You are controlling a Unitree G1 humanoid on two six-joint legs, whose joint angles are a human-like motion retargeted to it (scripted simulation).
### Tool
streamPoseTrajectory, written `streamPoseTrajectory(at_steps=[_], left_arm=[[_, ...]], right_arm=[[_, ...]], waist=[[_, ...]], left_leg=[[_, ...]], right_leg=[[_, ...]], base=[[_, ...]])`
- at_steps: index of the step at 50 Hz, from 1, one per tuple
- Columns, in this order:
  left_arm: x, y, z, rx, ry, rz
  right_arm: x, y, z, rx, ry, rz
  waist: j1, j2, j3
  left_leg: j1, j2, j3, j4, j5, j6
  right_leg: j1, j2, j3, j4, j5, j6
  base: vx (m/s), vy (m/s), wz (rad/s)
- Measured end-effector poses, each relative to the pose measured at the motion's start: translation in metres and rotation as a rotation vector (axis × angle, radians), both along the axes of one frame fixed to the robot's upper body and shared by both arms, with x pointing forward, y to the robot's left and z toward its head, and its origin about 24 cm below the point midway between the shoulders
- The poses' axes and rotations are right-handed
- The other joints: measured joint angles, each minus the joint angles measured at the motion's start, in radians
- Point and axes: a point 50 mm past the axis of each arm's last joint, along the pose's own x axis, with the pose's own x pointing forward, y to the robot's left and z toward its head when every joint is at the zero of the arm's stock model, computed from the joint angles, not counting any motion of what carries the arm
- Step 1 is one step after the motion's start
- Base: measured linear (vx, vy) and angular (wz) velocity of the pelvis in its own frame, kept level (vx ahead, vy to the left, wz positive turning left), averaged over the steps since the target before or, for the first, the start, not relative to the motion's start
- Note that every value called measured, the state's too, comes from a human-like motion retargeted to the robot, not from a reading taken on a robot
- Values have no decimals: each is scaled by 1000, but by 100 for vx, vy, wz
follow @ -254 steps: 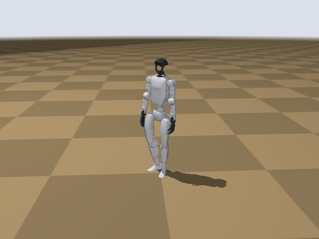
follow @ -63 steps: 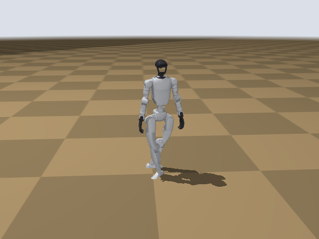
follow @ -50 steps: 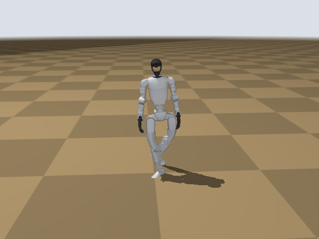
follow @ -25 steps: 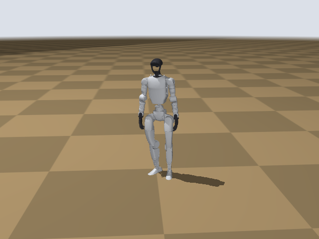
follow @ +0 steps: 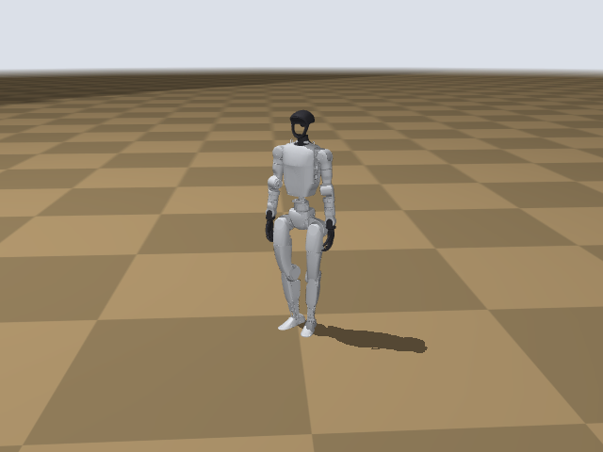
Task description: In place motions
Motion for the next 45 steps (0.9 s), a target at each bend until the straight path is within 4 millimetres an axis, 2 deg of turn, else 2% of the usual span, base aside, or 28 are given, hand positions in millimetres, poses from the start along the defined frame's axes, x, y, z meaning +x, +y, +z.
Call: streamPoseTrajectory(at_steps=[8,14,20,25,28,33,38,41,42,45], left_arm=[[-13,-2,1,-6,43,-4],[-23,-2,3,-3,96,-8],[-24,-1,4,-8,114,-5],[-20,6,4,6,103,-38],[-14,11,4,20,86,-59],[1,17,4,28,42,-92],[22,18,3,44,-27,-122],[29,15,2,43,-51,-106],[29,13,2,39,-52,-99],[27,6,1,21,-36,-75]], right_arm=[[22,2,0,16,-68,85],[29,5,1,26,-96,120],[35,10,1,31,-113,146],[31,12,0,35,-107,136],[24,11,-1,27,-88,118],[6,5,-1,-1,-25,71],[-15,-1,1,-32,52,-4],[-22,-2,2,-43,88,-37],[-23,-1,2,-43,94,-43],[-22,-1,2,-40,97,-50]], waist=[[18,-6,13],[-1,-17,34],[-38,-19,52],[-47,-9,58],[-38,-1,54],[-20,19,36],[29,16,10],[41,1,-7],[41,-1,-11],[22,11,-21]], left_leg=[[7,-3,24,-7,-9,8],[9,5,59,-14,-11,19],[8,41,154,-22,-23,16],[18,85,279,-29,-40,2],[26,111,375,-32,-55,-13],[34,147,505,-26,-75,-44],[40,152,624,-24,-89,-74],[45,138,675,-28,-91,-95],[48,137,681,-29,-91,-101],[56,152,689,-26,-85,-119]], right_leg=[[-20,-6,27,18,14,17],[-50,-3,59,43,33,27],[-101,11,94,73,40,50],[-97,-42,-160,91,-9,43],[-73,-93,-393,89,-14,40],[-44,-159,-648,87,-9,55],[-26,-197,-797,50,-4,63],[-18,-202,-860,-16,102,70],[-19,-196,-854,-39,133,63],[-27,-171,-803,-80,128,51]], base=[[-1,0,-10],[-7,-6,-28],[-21,-11,-87],[-24,-12,-135],[-28,-12,-165],[-26,-10,-136],[-23,-12,-118],[-26,-24,-85],[-16,-15,-58],[-22,-33,-34]])
